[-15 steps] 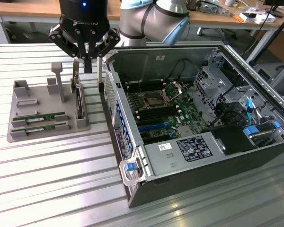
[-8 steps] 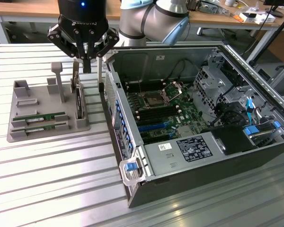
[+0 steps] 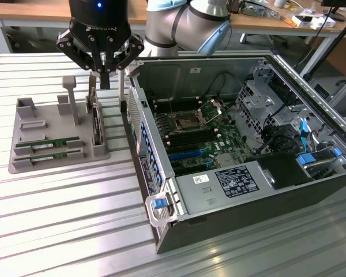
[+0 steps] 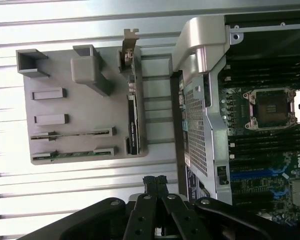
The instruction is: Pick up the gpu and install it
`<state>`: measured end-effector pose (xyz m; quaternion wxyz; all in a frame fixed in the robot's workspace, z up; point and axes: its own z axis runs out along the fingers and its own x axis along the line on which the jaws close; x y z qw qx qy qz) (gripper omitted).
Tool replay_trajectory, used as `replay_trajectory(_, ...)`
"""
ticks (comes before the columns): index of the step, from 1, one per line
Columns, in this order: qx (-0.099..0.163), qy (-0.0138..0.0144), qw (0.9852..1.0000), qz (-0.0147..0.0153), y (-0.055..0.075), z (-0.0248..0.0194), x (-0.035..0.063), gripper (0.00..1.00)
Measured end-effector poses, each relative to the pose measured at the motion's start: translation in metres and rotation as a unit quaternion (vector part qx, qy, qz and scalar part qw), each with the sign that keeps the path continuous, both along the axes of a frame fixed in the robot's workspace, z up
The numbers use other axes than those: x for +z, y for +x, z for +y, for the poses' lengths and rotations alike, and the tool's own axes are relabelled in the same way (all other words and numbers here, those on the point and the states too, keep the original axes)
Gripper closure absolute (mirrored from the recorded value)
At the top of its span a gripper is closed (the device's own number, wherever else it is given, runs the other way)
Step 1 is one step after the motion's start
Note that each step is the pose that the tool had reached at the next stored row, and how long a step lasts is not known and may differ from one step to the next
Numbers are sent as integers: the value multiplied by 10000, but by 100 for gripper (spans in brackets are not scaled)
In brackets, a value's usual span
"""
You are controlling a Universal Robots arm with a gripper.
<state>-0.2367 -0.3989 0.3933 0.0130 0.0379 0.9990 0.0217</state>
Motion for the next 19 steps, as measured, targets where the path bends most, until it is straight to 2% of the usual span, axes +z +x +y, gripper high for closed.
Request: replay_trajectory(19, 0, 0, 10000, 0, -95, 0, 0, 90)
